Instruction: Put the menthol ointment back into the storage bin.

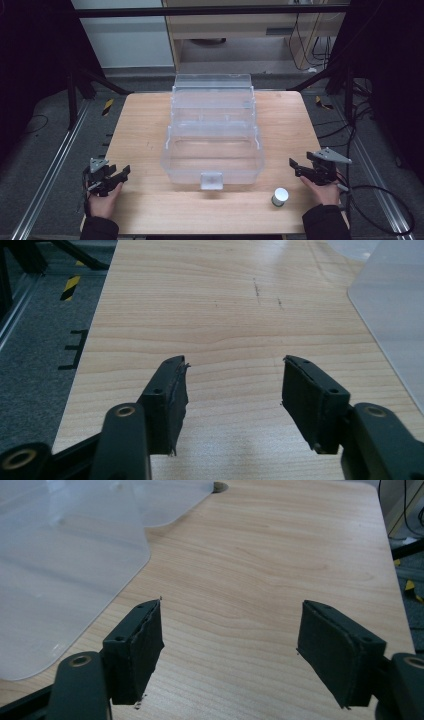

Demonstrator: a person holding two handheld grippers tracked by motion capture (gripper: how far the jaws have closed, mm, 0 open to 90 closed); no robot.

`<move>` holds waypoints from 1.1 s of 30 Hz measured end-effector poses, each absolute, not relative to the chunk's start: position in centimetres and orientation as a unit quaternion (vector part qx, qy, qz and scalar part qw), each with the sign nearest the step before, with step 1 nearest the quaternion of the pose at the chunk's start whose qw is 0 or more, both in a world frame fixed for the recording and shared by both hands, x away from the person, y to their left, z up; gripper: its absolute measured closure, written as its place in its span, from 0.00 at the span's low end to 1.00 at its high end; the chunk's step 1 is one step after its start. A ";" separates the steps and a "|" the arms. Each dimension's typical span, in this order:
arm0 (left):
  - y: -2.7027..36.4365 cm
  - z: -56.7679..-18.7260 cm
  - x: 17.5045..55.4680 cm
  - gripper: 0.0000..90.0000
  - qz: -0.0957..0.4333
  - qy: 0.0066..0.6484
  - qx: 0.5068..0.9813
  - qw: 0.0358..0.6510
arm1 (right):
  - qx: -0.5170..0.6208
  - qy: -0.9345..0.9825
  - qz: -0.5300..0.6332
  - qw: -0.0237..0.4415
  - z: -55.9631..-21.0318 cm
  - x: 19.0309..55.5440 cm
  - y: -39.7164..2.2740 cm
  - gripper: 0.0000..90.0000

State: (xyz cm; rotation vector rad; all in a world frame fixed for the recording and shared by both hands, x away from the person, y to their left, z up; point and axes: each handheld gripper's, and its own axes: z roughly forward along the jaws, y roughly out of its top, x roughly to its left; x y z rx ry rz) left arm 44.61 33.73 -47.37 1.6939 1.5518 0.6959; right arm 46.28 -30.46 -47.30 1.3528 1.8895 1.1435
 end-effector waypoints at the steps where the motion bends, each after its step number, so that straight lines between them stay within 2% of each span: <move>1: 33.7 -47.3 44.6 0.51 0.270 0.602 0.658 0.362 | 0.499 0.704 0.424 0.274 -47.1 46.2 -30.4 0.30; 7: 33.7 -47.4 44.5 0.56 0.269 0.600 0.663 0.359 | 0.478 0.725 0.410 0.279 -45.7 46.0 -30.1 0.37; 16: 33.6 -47.5 44.6 0.54 0.268 0.597 0.671 0.349 | 0.428 0.761 0.404 0.271 -41.6 46.3 -28.7 0.41; 24: 33.5 -47.6 44.7 0.53 0.264 0.594 0.676 0.348 | 0.365 0.820 0.370 0.239 -38.4 46.5 -26.8 0.38; 33: 33.4 -47.7 44.8 0.52 0.262 0.594 0.679 0.344 | 0.322 0.857 0.344 0.211 -37.2 46.6 -25.5 0.36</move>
